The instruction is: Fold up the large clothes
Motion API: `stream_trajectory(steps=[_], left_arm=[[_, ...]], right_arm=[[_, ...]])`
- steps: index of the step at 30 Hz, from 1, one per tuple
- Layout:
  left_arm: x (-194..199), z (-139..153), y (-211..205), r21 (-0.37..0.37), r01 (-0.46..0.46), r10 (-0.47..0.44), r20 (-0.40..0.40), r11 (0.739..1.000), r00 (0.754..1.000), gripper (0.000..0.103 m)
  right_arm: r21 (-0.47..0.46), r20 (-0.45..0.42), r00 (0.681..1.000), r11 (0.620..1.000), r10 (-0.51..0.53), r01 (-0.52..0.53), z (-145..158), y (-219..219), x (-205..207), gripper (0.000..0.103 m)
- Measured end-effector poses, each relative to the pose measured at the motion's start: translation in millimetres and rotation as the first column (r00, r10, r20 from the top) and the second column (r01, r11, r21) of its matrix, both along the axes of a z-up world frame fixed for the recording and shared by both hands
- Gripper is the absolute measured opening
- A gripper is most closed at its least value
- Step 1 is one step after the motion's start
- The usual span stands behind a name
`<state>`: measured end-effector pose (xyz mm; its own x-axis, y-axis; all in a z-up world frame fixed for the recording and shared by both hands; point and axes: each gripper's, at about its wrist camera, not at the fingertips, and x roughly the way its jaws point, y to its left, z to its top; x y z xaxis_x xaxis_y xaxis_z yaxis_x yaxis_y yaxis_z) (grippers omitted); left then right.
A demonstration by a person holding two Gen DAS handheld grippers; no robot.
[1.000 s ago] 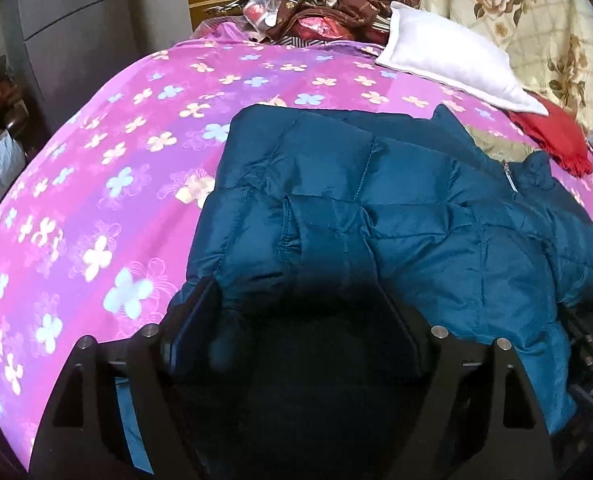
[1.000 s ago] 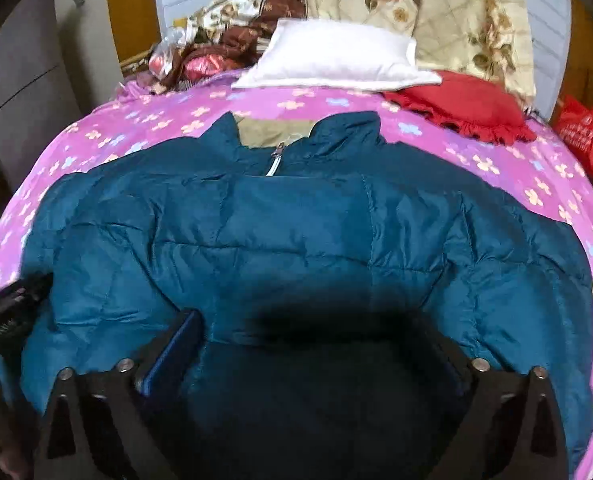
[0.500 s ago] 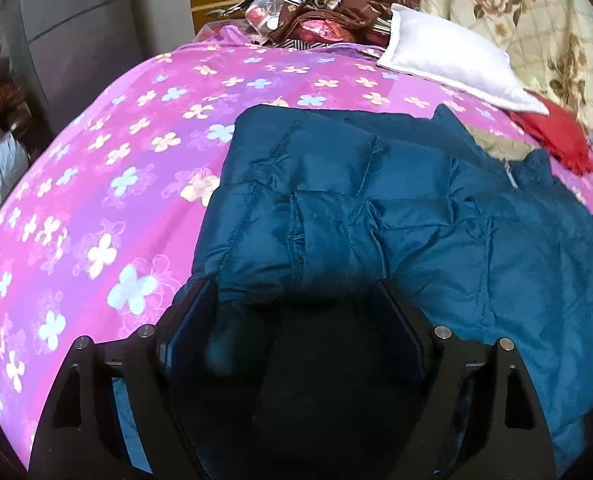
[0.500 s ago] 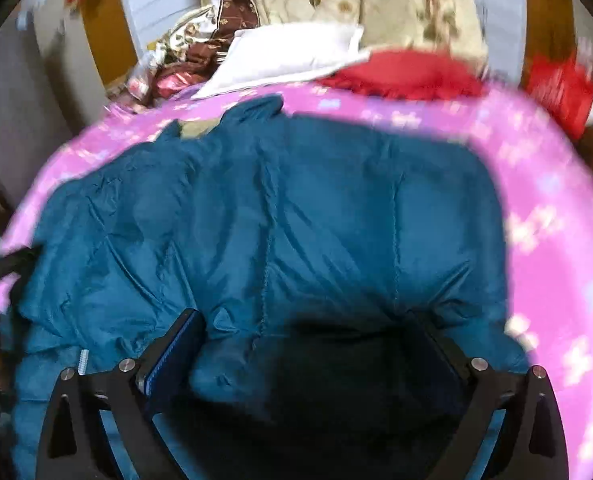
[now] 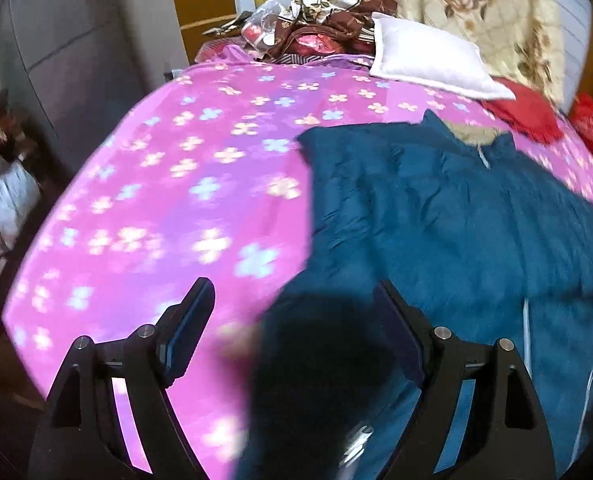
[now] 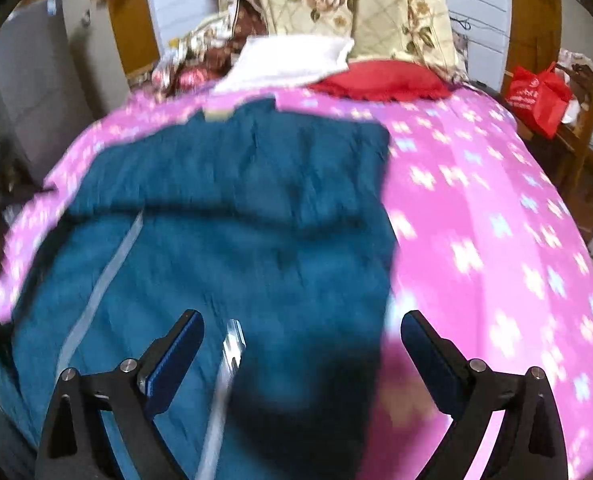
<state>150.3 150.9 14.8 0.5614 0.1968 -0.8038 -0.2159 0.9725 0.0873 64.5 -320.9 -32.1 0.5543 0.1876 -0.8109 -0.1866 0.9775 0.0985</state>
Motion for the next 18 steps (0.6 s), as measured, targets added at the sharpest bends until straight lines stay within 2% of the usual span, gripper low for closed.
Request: stream_trajectory(steps=[5,9,14,18], left_arm=[[-76,17,32,0.069,0.032,-0.031,-0.014,0.997,0.999,0.082],[-127,1,42,0.096,0.038,-0.035,-0.038,0.995,0.999,0.082],[-152,-35,45,0.033,0.058,-0.056,-0.049,0.998,0.997,0.082],[-162,-58,46,0.003,0.046,-0.046,-0.038,0.999,0.998,0.082]], right_arm=[[0.012,-0.076,0.997,1.0,-0.004,0.005,-34,-21,-53,0.098],[0.125,-0.128,0.992,0.992,-0.014,0.03,-56,-32,-86,0.098],[0.191,-0.065,0.998,0.981,0.025,-0.012,-56,-20,-124,0.099],[0.249,-0.034,0.997,0.967,0.069,-0.058,-55,-10,-131,0.099]])
